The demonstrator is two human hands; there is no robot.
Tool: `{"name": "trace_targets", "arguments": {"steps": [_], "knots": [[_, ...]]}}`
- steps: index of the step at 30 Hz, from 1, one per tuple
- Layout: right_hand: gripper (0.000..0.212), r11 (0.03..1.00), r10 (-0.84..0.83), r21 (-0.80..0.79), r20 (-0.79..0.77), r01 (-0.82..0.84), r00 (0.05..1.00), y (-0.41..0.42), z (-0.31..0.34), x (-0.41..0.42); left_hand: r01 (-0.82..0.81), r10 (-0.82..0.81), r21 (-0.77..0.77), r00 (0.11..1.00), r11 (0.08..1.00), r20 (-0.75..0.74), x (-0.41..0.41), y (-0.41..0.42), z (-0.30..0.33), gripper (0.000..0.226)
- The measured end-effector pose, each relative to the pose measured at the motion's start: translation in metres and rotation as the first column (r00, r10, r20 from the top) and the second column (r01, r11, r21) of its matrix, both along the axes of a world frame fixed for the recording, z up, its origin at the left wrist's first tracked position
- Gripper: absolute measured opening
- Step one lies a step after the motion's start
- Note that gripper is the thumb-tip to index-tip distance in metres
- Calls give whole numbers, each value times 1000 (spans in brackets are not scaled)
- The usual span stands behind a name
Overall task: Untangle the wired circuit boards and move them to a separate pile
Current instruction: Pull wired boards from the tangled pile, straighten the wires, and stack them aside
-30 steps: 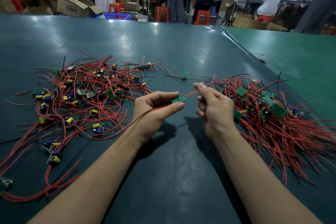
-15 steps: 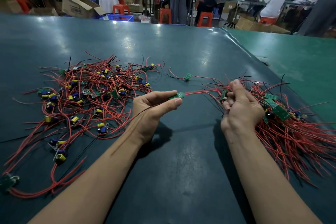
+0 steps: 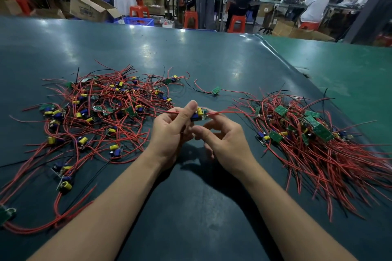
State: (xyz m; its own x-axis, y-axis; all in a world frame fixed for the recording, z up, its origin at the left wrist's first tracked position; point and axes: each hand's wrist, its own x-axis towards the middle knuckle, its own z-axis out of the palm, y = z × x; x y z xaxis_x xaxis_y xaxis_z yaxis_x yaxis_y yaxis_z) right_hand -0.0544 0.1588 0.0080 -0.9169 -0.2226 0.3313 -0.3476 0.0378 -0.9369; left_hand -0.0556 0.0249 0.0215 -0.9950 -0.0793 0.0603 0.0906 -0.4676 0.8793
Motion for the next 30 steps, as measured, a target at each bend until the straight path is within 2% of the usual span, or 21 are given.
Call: {"name": "trace_targets", "arguments": {"steps": [2, 5, 10, 13, 15, 17, 18, 19, 20, 21, 22, 23, 24, 27, 28, 30], "knots": [[36, 996, -81, 18, -75, 82, 994, 0, -1, -1, 1, 0, -29, 999, 1000, 35, -1, 0, 0, 39], [20, 965, -210, 97, -256, 242, 943, 1, -2, -2, 23, -21, -47, 999, 999, 32, -1, 0, 0, 47], [8, 948, -176, 161, -455, 275, 873, 2, 0, 0, 41, -37, -78, 998, 996, 52, -2, -1, 0, 51], [8, 928, -161, 174, -614, 331, 773, 2, 1, 0, 39, -33, -107, 998, 993, 51, -2, -1, 0, 59], [20, 897, -227, 128, -689, 424, 688, 3, 1, -2, 10, -2, -115, 998, 993, 66, -3, -1, 0, 61], [32, 845, -430, 4, -590, 535, 684, 5, 4, -5, -69, 77, -83, 992, 994, 102, -6, -2, 0, 59], [33, 810, -563, -111, -421, 576, 711, 7, 7, -6, -122, 130, -74, 986, 990, 108, -7, -4, 1, 57], [31, 752, -653, -267, -175, 602, 737, 10, 11, -7, -174, 183, -89, 978, 981, 101, -9, -6, 1, 54], [30, 654, -655, -422, 100, 628, 749, 14, 15, -10, -223, 234, -128, 969, 966, 77, -11, -9, 1, 52], [33, 545, -591, -517, 322, 660, 739, 20, 17, -12, -276, 288, -197, 957, 941, 30, -11, -11, 0, 50], [37, 475, -525, -540, 460, 695, 716, 25, 16, -15, -347, 350, -304, 936, 887, -45, -11, -13, -2, 47], [40, 470, -485, -515, 527, 716, 698, 28, 14, -17, -432, 411, -436, 900, 790, -147, -11, -15, -4, 44], [41, 517, -470, -478, 534, 710, 703, 27, 13, -17, -511, 446, -557, 856, 655, -261, -10, -17, -7, 38], [40, 708, -455, -389, 387, 589, 802, 15, 8, -12, -633, 379, -724, 763, 275, -523, -5, -22, -11, 16], [42, 755, -458, -349, 324, 555, 827, 11, 8, -11, -619, 352, -768, 763, 161, -542, -6, -26, -13, 13], [44, 818, -477, -253, 203, 517, 855, 7, 8, -10, -482, 383, -875, 800, -47, -461, -10, -36, -18, 25]]}}
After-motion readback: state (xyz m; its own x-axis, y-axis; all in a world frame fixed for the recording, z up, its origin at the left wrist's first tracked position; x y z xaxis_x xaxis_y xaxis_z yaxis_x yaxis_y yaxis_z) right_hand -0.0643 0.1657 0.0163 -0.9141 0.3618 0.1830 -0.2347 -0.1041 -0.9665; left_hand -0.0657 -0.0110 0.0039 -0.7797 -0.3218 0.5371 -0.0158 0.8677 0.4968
